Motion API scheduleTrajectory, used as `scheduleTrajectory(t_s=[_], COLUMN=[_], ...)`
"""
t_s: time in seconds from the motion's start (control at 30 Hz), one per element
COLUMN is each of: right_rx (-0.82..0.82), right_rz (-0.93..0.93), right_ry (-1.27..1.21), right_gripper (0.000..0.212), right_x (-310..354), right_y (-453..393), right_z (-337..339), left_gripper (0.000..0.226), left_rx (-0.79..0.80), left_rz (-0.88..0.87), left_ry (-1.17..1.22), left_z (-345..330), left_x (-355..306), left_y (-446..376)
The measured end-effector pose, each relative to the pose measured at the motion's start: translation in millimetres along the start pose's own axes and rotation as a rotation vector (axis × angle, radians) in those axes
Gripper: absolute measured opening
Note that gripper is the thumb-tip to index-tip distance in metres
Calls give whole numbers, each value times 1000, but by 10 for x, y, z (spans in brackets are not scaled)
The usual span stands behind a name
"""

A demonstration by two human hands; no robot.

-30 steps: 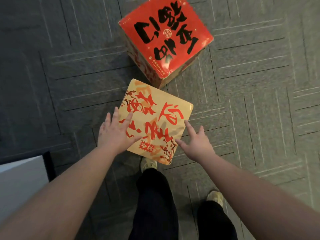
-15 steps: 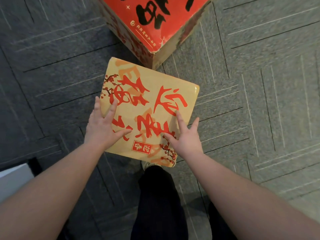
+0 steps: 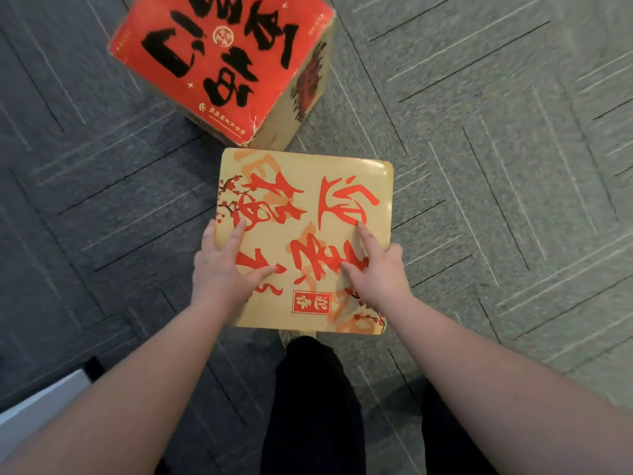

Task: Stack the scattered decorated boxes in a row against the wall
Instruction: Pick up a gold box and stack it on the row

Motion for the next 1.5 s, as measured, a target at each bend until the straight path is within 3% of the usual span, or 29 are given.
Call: scheduleTrajectory(t_s=[0.23,0.53,0.9,1.23,1.5], right_rx=[-160,-374,-679,-878,-972], right_rz=[10,58,141,32,-153], right_ry=[-80,-263,-416,-542,-638], right_gripper=[69,66,60,58,57], right_x=[-415,-1313,-3030,-4837,-6002], right_y=[611,1804,3534,4718,5037], right_z=[1472,3747,6147,7200,7565], left_gripper=[89,88,87,82,78], left_rx=[-33,-149,-340,-331,-224], left_rz=[-154,-451,-771,-1025,-1213], left_ry=[-11,-156,-215,-183,-251], left_z=[627,1564,1968,1393,742], left_x=[-1422,-3926,-6663,-8526,-9782], left_y=[502,1830,3867,5432,6033])
Point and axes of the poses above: each hand's wrist, its own y-axis away from the middle knuckle, its own z-axis out of the back of the hand, x = y × z, the point moved 9 cm from there along -y, towards the middle knuckle, and after that the axes turned 5 degrees about -z, right-handed, at the moved point
